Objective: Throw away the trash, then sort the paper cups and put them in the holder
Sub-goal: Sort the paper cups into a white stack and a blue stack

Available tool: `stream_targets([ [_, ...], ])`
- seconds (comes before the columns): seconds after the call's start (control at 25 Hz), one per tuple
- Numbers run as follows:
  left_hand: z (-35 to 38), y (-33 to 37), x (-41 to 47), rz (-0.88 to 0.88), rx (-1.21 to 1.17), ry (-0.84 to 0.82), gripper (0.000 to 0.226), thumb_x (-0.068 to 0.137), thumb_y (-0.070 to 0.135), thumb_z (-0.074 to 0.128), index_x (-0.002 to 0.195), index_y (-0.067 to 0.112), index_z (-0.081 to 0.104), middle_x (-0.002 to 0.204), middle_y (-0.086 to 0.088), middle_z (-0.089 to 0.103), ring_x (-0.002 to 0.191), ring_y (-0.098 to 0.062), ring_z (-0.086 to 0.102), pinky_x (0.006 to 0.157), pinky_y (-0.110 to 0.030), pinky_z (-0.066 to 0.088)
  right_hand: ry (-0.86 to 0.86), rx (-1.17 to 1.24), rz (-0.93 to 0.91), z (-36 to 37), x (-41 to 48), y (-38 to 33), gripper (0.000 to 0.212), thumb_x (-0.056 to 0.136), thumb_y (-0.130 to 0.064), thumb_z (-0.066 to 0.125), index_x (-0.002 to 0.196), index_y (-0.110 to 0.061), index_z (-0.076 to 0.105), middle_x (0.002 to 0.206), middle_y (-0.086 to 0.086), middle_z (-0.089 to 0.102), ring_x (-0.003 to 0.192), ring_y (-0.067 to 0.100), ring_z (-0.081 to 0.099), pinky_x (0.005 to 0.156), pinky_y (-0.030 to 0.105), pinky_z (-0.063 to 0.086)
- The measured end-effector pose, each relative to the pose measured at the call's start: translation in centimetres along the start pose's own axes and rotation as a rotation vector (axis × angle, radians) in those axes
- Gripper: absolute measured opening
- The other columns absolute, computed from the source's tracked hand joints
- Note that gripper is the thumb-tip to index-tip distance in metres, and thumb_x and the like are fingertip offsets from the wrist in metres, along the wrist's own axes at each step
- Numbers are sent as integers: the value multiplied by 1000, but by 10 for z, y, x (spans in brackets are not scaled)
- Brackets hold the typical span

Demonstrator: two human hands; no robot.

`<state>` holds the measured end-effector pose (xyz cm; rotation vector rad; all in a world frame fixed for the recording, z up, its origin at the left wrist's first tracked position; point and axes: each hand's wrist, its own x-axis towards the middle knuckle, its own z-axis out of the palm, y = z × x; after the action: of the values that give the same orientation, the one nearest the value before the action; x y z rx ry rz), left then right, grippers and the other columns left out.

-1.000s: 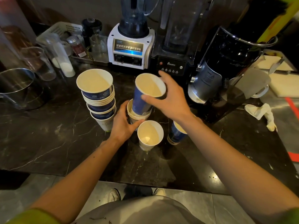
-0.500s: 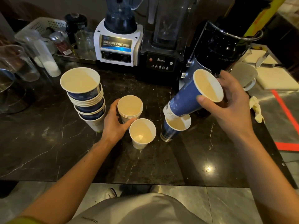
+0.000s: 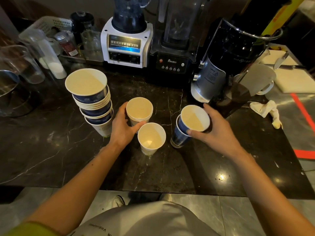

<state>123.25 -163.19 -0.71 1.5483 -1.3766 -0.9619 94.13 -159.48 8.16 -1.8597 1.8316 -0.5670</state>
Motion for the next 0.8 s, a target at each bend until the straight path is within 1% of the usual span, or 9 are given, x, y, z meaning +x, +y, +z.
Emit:
stream_targets([
  [0.04,0,1,0,4,-7,-6,97,68,43,82,149,28,29,151,4,43,137,-15,41,110,-39,39,-26,-10,19,9,0,4,108,68,-55,80,154,-21,24,156,0,33,141,19,32,111,38,30],
  [0.12,-1,5,0,27,-27,-2,95,70,41,82,148,29,29,150,7,44,135,-10,41,110,-36,39,-36,8,29,21,1,11,106,69,-53,80,154,-21,25,157,0,32,141,20,31,110,36,30],
  [0.24,-5,16,1,79,-57,27,91,71,44,81,146,33,31,141,20,43,128,5,41,102,-18,39,-12,37,41,28,5,14,107,66,-60,75,153,-24,25,156,-1,32,141,19,31,105,33,30],
  [0.32,-6,28,2,118,-58,62,88,72,44,81,144,36,32,137,24,43,126,7,42,95,-8,37,-2,41,25,31,7,15,106,66,-61,73,153,-24,25,157,-2,30,141,18,30,104,30,29],
  [0.4,-10,41,1,155,-69,100,85,73,41,82,143,35,33,138,21,44,130,1,43,99,-12,39,29,58,11,34,7,17,103,70,-56,77,153,-24,25,157,-2,31,140,17,30,102,28,28],
  [0.48,-13,56,-2,180,-91,119,83,74,41,81,143,32,35,139,17,46,131,-3,45,105,-23,43,86,91,30,37,8,20,100,71,-52,80,152,-23,28,155,-2,33,139,17,32,101,28,29],
  [0.6,-21,81,-12,244,-120,177,81,76,42,80,143,24,39,143,11,49,132,-6,47,106,-33,46,132,108,44,41,13,17,100,70,-52,80,151,-21,31,154,-1,36,138,18,34,101,30,33],
  [0.72,-29,99,-24,333,-184,196,79,79,44,78,144,20,40,141,9,52,131,-7,48,103,-31,48,148,109,-9,45,20,13,97,72,-48,81,151,-19,32,152,0,38,137,17,35,106,33,33],
  [0.8,-31,100,-36,329,-207,155,77,80,45,76,143,19,41,140,9,53,130,-6,50,102,-28,49,139,124,-19,48,22,10,98,73,-47,81,152,-19,29,153,1,37,138,17,35,109,35,32],
])
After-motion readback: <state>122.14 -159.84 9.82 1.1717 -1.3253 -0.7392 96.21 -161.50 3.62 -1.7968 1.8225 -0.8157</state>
